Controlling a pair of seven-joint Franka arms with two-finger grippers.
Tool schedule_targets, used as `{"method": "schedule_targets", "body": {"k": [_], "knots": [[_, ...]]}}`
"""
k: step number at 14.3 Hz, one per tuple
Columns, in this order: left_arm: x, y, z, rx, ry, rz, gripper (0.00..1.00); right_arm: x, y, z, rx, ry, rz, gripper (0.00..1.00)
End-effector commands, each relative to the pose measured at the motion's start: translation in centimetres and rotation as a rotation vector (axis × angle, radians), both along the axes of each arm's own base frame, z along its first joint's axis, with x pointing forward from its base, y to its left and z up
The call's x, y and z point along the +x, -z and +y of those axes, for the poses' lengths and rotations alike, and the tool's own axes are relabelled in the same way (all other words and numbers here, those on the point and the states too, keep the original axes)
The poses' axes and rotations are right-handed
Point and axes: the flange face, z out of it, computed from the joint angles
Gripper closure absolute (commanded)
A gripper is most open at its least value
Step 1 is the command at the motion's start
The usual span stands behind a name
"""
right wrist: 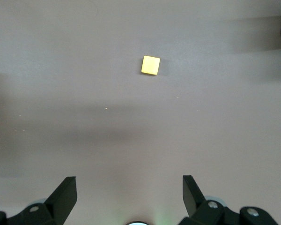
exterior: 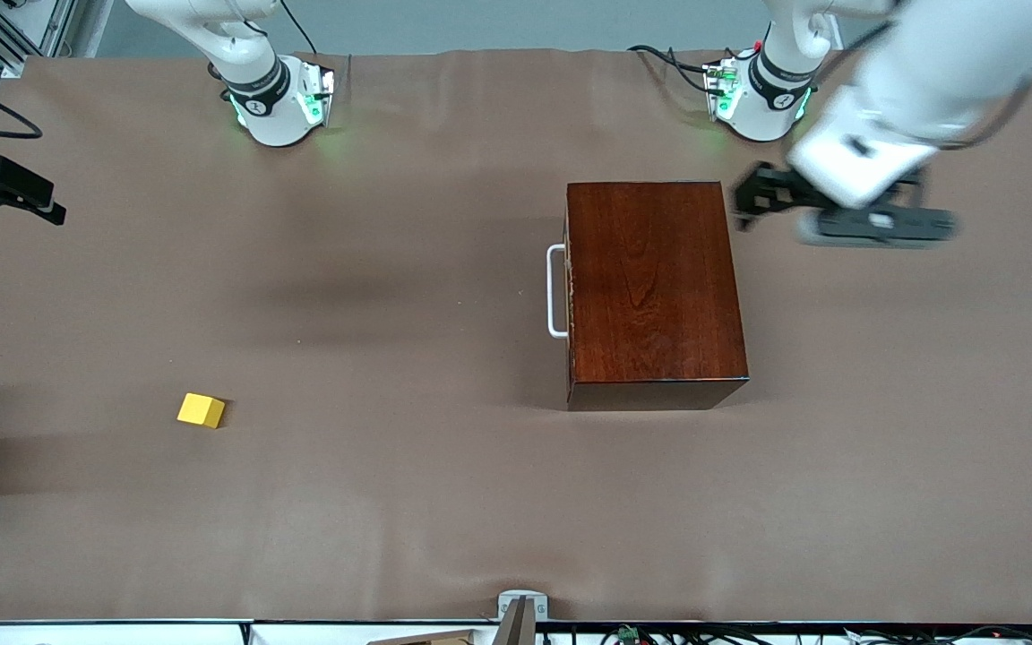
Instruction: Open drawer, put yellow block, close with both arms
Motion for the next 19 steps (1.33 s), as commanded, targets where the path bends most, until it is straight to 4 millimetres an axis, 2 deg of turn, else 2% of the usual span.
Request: {"method": "schedule_targets", "body": {"k": [1,2,4,6,8,10,12,13,16,18,19], "knots": [[-1.9,0.3,-7.2,-0.004,-0.079,0.013,0.00,0.3,-0.3,-0.4,-0.009,0.012,0.006,0.00],[-3.0,0.8,-10.1,-0.002,-0.106,0.022,0.00,0.4,-0.2,-0.5,-0.008,0.012,0.008,0.00],[-5.4,3.0,-16.4,0.008,-0.098,0.047,0.00,0.4,0.2,-1.9,-0.008,0.038,0.014,0.00],[-7.8,4.8,-20.9,0.005,-0.048,0.044,0.00,0.8,1.0,-3.7,-0.006,0.070,0.023,0.00],[-8.1,6.7,-22.6,0.008,-0.041,0.052,0.00,1.7,2.4,-4.8,-0.006,0.087,0.036,0.00],[-8.3,10.0,-24.4,0.048,-0.016,0.058,0.00,3.3,3.7,-5.0,-0.013,0.090,0.003,0.00],[-9.4,13.3,-26.6,0.124,0.036,0.020,0.00,4.3,4.5,-5.2,-0.018,0.089,-0.017,0.00],[-9.4,14.6,-27.1,0.149,0.044,0.015,0.00,4.7,4.9,-5.2,-0.019,0.090,-0.025,0.00],[-9.4,17.0,-28.4,0.146,0.058,0.015,0.00,5.1,6.2,-5.2,-0.016,0.088,-0.001,0.00],[-8.6,19.0,-28.3,0.171,0.056,0.017,0.00,5.7,7.6,-4.4,-0.014,0.077,0.025,0.00],[-8.2,19.6,-28.2,0.197,0.062,-0.005,0.00,6.5,9.0,-4.0,-0.013,0.068,0.045,0.00]]}}
